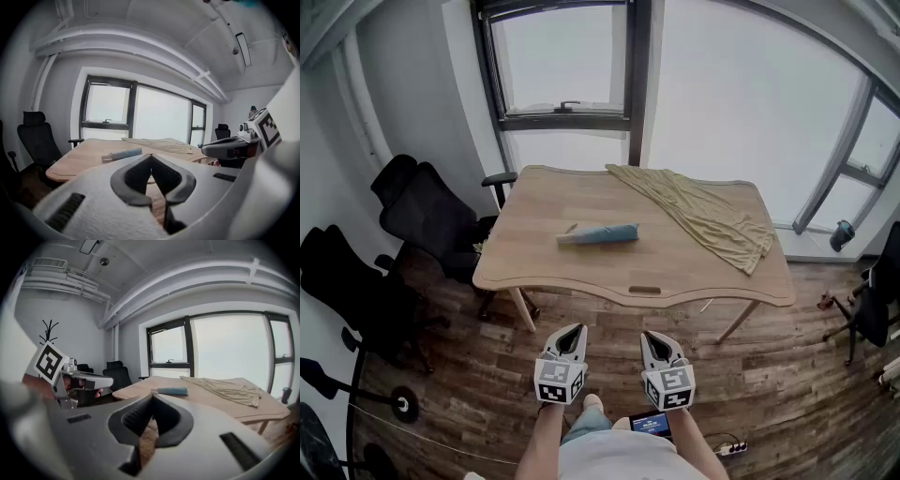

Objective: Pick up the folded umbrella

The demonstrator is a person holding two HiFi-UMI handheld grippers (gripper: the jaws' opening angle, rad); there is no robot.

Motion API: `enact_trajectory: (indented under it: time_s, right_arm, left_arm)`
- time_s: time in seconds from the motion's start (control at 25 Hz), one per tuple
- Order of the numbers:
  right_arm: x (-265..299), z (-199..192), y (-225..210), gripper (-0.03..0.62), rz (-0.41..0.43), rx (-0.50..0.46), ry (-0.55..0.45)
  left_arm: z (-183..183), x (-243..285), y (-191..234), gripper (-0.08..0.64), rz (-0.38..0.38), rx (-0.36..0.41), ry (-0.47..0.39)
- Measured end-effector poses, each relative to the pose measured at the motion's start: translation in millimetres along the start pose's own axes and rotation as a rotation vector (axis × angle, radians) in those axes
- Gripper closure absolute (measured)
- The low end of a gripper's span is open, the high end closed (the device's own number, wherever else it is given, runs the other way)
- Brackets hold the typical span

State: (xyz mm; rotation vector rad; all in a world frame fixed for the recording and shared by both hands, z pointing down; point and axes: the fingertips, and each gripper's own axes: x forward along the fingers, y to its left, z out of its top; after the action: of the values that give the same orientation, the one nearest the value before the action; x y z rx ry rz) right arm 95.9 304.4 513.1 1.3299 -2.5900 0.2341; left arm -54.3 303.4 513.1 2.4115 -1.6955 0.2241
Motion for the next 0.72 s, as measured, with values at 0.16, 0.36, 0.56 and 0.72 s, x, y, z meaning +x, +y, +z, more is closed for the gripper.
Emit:
enact_trajectory:
  time_s: [0.16,0.36,0.56,0.72]
  right_arm:
    - [0.1,0.6,-3.7,0.583,-0.008,-0.002,0.000]
    - [-1.4,-0.4,-7.3,0.583,-0.004,0.008,-0.003]
    - [-3.6,0.2,-11.1,0.583,0.017,0.043,-0.024]
    - [0.9,-0.9,-17.1,0.583,0.037,0.063,-0.035]
  left_arm:
    - [2.5,-0.9,2.3,0.540,0.008,-0.001,-0.009]
    - [5.9,-0.8,6.3,0.540,0.024,-0.014,-0.028]
    - [10.0,0.8,8.0,0.540,0.030,-0.065,-0.057]
    - [8.8,10.2,11.3,0.540,0.040,-0.063,-0.044]
